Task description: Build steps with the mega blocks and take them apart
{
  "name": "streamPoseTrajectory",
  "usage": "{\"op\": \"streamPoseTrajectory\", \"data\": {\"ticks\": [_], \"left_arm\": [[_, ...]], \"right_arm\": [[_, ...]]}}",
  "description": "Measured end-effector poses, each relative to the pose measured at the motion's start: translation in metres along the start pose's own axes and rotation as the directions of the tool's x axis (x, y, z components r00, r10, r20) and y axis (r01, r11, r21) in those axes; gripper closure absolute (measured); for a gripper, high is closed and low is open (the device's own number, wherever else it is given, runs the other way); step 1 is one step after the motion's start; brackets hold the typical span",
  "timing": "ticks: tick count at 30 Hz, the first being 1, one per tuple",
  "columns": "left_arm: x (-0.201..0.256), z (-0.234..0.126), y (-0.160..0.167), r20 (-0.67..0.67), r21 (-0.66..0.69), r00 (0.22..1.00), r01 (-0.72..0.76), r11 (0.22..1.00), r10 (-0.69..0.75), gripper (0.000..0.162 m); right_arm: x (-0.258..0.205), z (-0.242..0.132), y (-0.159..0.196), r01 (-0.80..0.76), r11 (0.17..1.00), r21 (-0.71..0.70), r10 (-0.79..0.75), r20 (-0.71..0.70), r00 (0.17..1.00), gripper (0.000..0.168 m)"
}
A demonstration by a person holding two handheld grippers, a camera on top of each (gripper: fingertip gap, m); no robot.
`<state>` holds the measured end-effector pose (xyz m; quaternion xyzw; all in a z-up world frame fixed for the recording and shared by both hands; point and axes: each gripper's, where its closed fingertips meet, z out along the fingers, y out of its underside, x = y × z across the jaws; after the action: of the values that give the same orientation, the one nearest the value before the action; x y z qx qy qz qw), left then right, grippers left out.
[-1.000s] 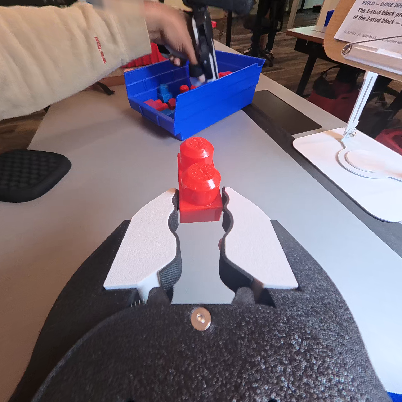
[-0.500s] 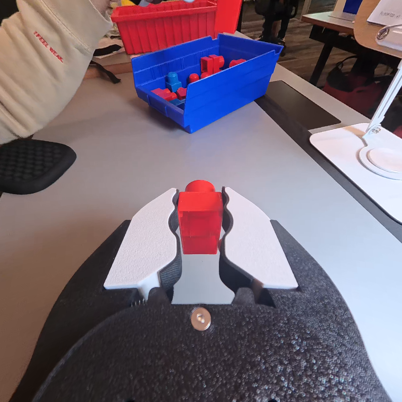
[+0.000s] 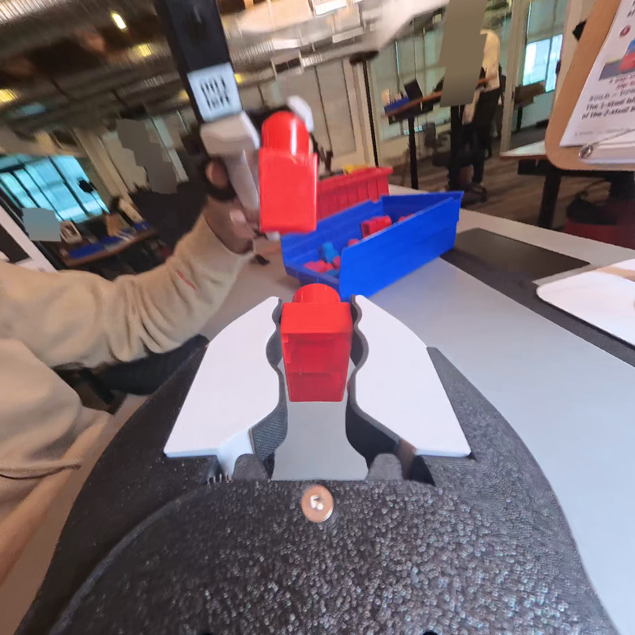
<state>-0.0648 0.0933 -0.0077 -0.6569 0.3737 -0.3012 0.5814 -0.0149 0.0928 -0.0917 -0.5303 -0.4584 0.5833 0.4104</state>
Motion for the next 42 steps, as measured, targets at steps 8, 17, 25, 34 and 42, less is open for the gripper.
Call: {"op": "streamPoseTrajectory", "data": {"ticks": [8, 17, 25, 34, 42], "left_arm": [[0.021, 0.015, -0.019, -0.144, 0.249, 0.981, 0.163, 0.955, -0.130, 0.136], [0.021, 0.023, -0.025, -0.165, 0.439, 0.957, 0.287, 0.851, -0.238, 0.136], [0.026, 0.035, -0.015, -0.128, 0.465, 0.964, 0.265, 0.845, -0.232, 0.136], [0.020, 0.044, -0.001, -0.064, 0.349, 0.962, 0.271, 0.897, -0.266, 0.135], [0.027, 0.051, 0.010, -0.104, 0.264, 0.957, 0.290, 0.920, -0.272, 0.135]], "right_arm": [[-0.019, -0.020, -0.047, -0.134, 0.953, 0.273, 0.089, 0.170, 0.981, 0.131], [-0.027, -0.022, -0.063, -0.239, 0.889, 0.391, 0.141, 0.262, 0.955, 0.131], [-0.026, -0.022, -0.064, -0.217, 0.893, 0.394, 0.134, 0.227, 0.965, 0.131], [-0.012, -0.028, -0.067, -0.197, 0.882, 0.428, 0.150, 0.141, 0.979, 0.131], [-0.014, -0.035, -0.059, -0.100, 0.946, 0.309, 0.076, 0.090, 0.993, 0.131]]}}
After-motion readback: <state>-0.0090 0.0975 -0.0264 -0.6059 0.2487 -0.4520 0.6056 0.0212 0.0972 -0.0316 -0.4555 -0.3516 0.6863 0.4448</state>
